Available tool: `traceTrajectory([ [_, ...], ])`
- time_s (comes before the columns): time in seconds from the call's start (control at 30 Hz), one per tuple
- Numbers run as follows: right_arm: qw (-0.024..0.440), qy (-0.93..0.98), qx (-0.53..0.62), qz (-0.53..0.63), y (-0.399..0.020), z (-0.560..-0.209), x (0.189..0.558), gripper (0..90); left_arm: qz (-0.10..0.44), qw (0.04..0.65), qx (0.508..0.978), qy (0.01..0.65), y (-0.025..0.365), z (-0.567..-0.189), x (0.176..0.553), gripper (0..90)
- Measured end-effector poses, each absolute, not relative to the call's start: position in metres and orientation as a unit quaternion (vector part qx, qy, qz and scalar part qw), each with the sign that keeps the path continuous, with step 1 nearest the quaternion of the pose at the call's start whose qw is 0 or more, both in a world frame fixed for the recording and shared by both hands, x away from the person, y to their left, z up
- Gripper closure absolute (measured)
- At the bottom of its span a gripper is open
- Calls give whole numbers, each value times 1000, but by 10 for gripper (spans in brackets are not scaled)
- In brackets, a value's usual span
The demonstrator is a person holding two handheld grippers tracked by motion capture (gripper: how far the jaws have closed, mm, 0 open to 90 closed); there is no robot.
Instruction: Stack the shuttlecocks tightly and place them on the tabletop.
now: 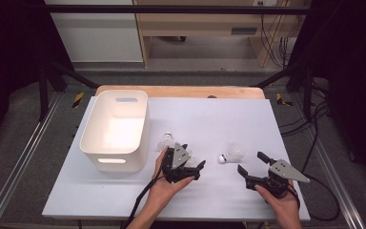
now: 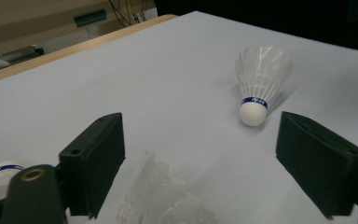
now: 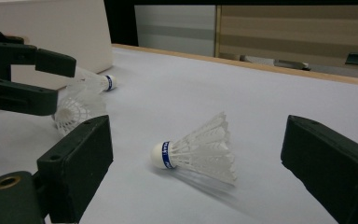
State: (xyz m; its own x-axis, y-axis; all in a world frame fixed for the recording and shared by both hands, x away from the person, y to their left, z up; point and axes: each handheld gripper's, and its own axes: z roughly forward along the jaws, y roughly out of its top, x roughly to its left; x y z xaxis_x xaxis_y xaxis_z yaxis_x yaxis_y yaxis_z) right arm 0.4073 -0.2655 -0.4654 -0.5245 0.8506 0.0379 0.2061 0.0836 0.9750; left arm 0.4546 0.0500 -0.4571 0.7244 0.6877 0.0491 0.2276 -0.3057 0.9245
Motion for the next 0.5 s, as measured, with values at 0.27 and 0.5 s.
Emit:
traceTrajectory([
  [0.27, 289, 678, 390, 552, -266, -465, 407, 79, 224, 537, 757, 296, 63, -460, 446, 94],
  [0.5, 290, 678, 391, 551, -265, -464, 407, 79, 225, 528, 759, 307, 68, -466, 446, 98],
])
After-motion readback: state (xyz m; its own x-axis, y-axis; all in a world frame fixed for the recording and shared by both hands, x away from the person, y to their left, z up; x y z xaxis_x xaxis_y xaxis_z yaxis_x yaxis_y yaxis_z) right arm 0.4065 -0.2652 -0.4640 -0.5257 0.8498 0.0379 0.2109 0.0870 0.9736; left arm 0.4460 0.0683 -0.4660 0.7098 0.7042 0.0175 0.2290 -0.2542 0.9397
